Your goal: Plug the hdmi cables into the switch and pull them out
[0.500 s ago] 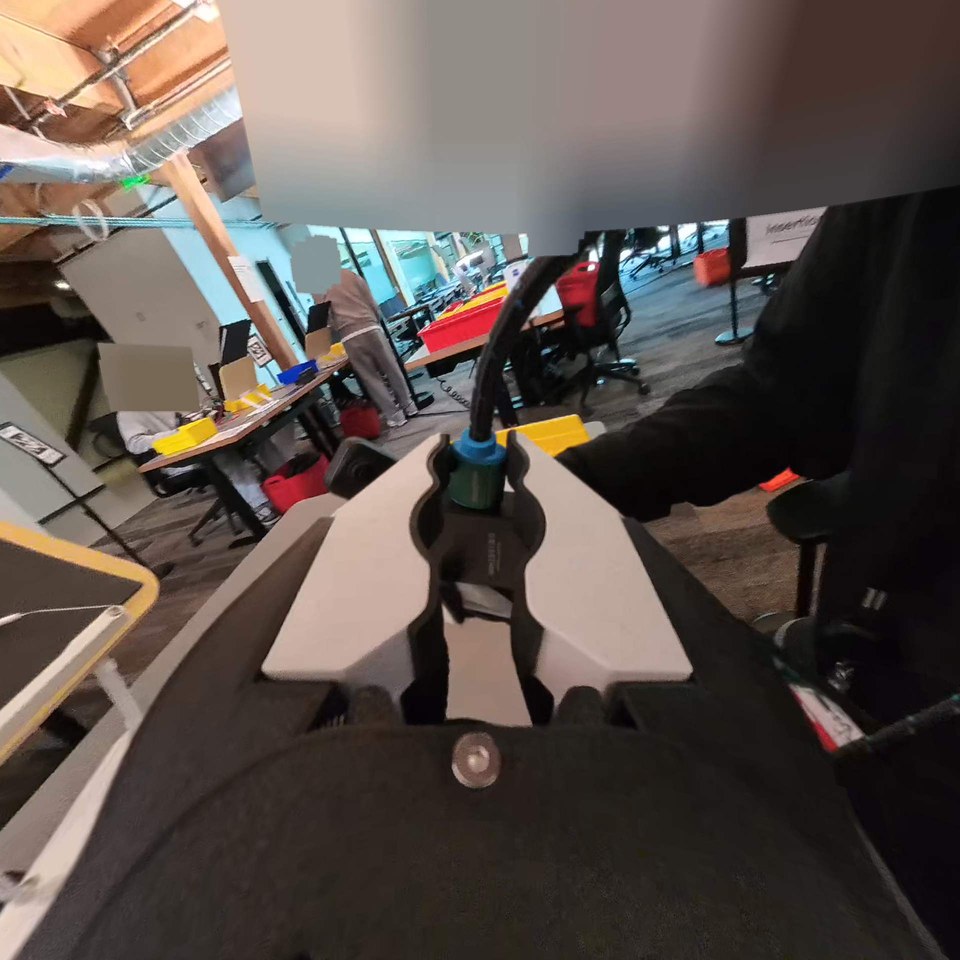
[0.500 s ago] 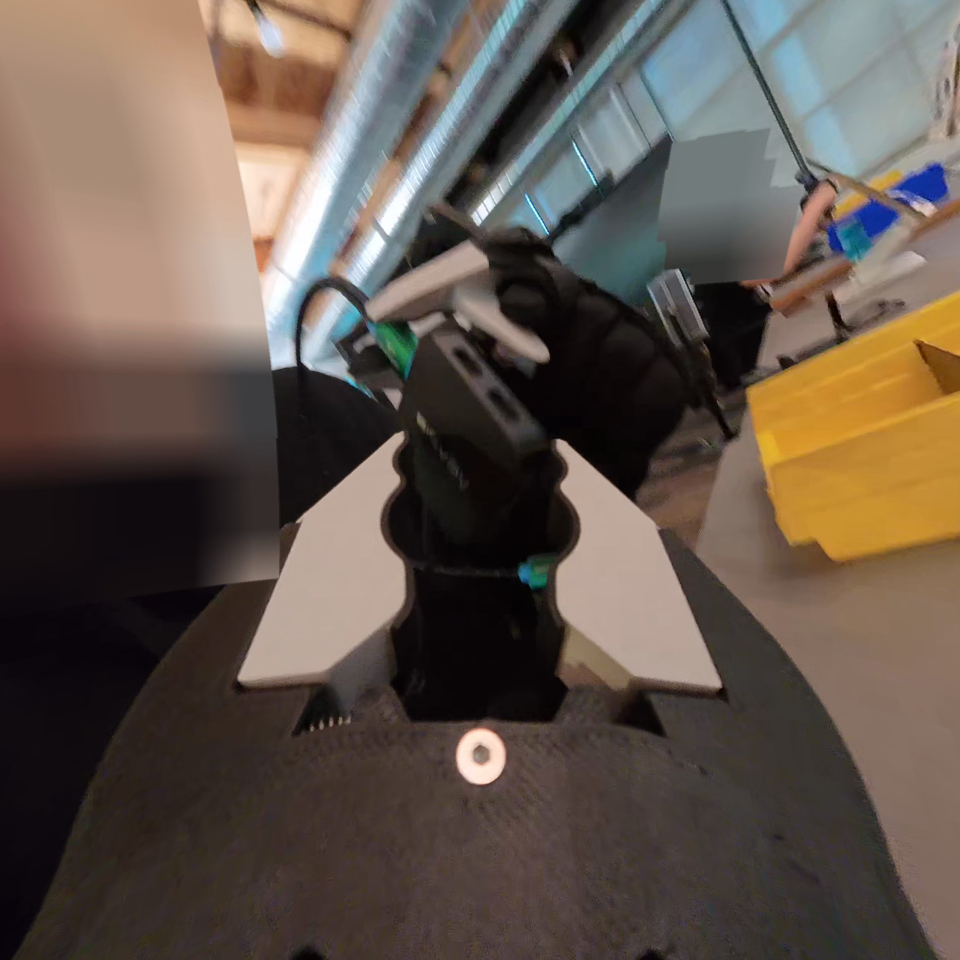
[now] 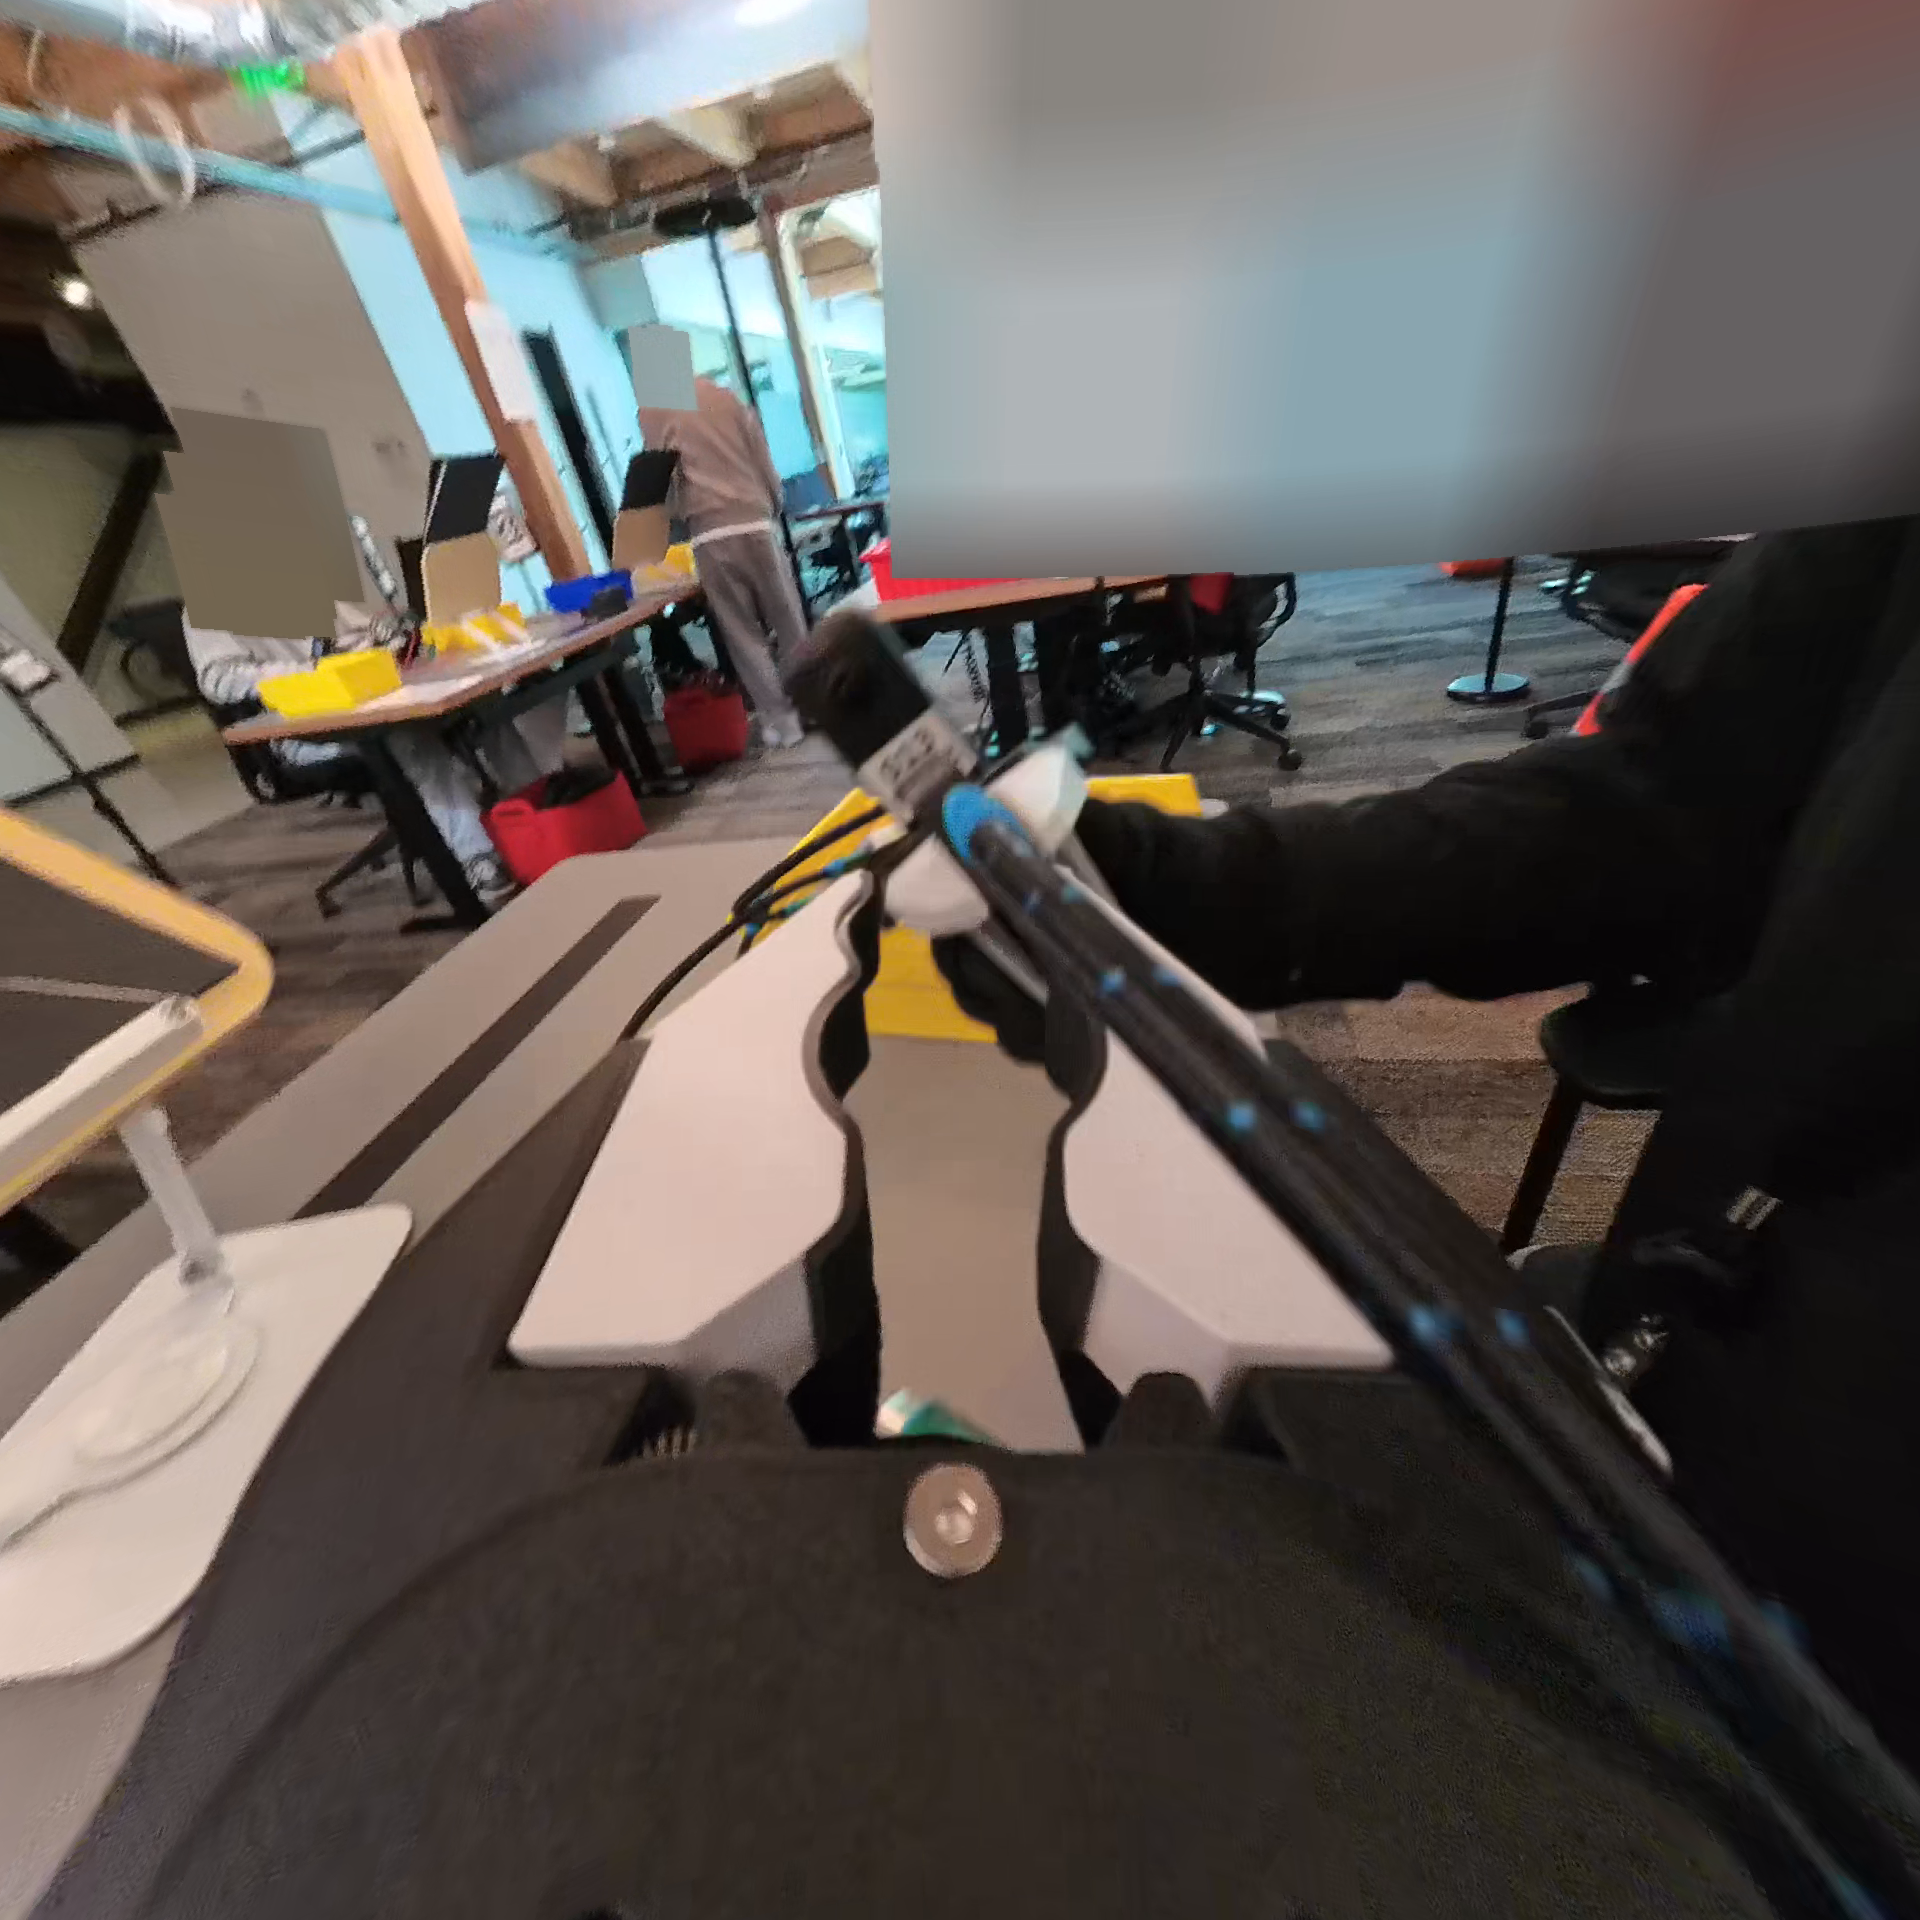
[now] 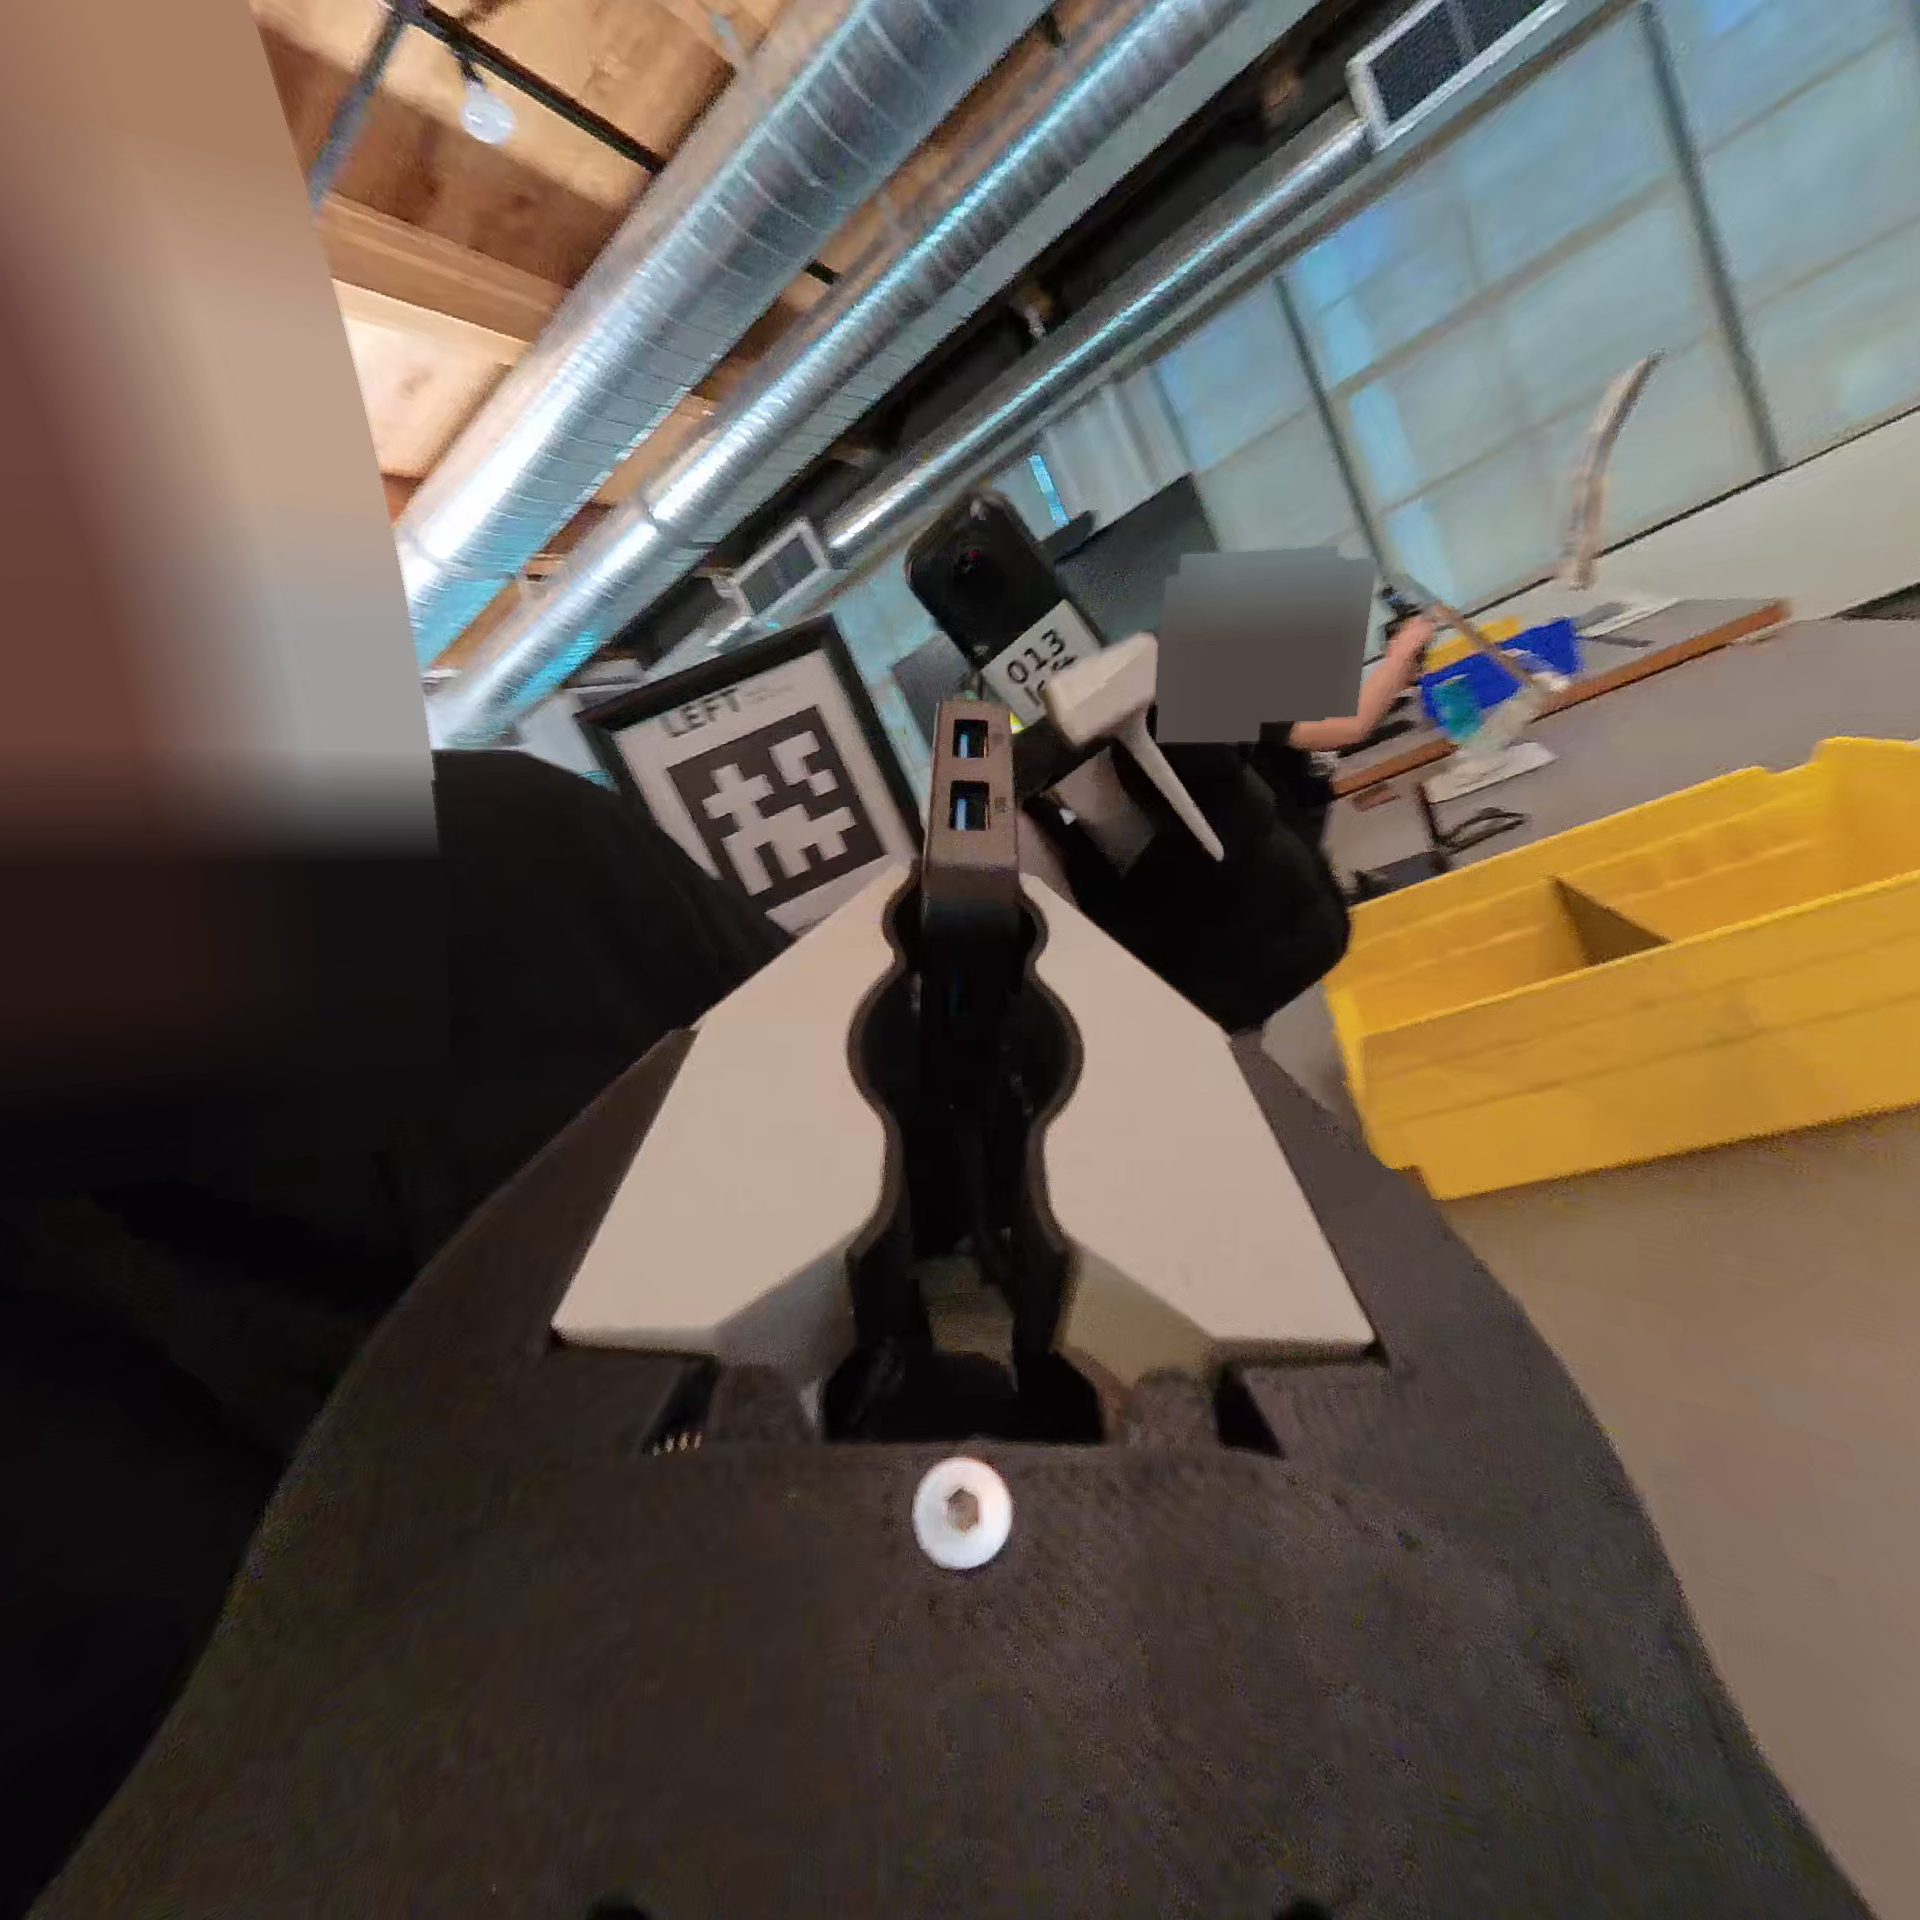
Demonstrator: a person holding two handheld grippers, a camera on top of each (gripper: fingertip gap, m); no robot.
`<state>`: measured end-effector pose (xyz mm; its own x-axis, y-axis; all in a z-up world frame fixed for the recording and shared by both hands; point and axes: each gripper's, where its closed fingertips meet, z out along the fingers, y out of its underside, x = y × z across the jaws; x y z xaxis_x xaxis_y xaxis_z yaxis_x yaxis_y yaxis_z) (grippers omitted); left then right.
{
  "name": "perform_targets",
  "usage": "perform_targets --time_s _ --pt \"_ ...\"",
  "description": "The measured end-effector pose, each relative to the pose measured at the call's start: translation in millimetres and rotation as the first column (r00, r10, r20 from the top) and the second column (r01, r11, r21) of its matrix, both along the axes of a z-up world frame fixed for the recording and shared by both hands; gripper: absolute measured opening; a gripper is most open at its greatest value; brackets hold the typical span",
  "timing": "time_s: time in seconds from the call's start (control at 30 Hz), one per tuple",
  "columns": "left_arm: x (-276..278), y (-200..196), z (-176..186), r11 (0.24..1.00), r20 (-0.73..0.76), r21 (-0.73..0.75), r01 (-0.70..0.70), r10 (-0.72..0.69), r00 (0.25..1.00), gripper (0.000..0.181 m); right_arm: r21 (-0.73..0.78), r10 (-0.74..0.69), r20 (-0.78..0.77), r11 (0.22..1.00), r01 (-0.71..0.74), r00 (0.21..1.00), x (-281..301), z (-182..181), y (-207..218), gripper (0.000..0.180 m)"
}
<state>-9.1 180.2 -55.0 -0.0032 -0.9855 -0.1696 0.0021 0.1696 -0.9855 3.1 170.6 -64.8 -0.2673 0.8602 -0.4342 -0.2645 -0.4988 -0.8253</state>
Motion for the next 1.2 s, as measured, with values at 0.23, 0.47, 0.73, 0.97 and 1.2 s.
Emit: perform_targets --time_s 0.23,0.47,0.73,0.97,1.2 --pt "-17 46 -15 0.983 -0.002 -0.125 -0.134 0.135 0.991 0.036 0.181 -0.358 0.112 0.925 0.335 0.927 73 61 24 0.011" --pt "-12 74 -53 0.951 -0.080 -0.224 -0.213 0.200 0.977 0.038 0.429 -0.744 0.155 0.643 0.635 0.649 203 142 48 0.010" --pt "10 74 -101 0.943 -0.227 -0.227 -0.242 0.190 0.955 0.038 0.473 -0.901 0.229 0.435 0.767 0.369 325 135 77 0.010" --pt "25 70 -147 0.935 -0.354 -0.250 -0.253 0.155 0.922 0.038 0.386 -0.863 0.387 0.471 0.794 0.324 359 39 106 0.011" --pt "36 63 -182 0.933 -0.447 -0.254 -0.254 0.119 0.887 0.038 0.331 -0.830 0.480 0.472 0.817 0.284 376 -22 127 0.014"
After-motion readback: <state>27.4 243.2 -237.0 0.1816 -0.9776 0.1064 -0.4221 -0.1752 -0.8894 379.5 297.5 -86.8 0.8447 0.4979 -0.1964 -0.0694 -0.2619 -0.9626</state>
